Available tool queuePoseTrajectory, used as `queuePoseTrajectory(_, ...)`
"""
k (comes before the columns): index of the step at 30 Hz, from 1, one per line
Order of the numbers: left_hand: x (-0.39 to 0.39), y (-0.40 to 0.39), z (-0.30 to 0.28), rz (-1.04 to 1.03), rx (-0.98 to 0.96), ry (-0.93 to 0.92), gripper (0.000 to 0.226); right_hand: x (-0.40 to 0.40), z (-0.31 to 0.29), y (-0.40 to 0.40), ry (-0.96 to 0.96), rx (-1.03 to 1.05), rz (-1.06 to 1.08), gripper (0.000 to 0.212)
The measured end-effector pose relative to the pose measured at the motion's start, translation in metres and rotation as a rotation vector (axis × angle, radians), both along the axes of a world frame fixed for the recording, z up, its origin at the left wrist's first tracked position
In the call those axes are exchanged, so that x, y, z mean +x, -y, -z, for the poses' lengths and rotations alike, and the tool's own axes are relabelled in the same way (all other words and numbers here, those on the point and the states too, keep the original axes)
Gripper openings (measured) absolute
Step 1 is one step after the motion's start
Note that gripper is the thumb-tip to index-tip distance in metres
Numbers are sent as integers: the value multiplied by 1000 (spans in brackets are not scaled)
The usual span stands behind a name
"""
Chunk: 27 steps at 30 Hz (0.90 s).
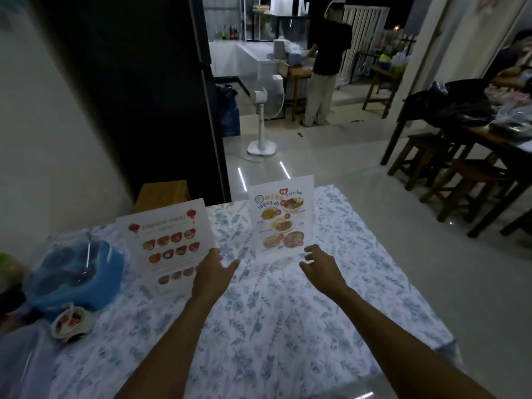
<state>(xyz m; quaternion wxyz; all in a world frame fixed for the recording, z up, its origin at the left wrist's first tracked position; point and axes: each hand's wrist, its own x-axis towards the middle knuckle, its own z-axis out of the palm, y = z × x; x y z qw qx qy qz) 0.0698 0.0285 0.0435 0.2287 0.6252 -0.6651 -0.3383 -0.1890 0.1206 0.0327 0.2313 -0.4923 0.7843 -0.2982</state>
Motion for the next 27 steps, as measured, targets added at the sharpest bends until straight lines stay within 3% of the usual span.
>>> queuePoseTrajectory(10,-73,57,30,8,106,28,69,-77,39,62,46,89,33,43)
queuePoseTrajectory(16,-113,86,52,-53,163,8,81,-110,68,109,86,101,28,62)
queuePoseTrajectory(21,-130,97,67,-38,83,83,68,-129,82,135,50,139,-84,35)
queuePoseTrajectory(27,-163,130,64,-38,59,104,65,-169,79,161,22,90,-104,36)
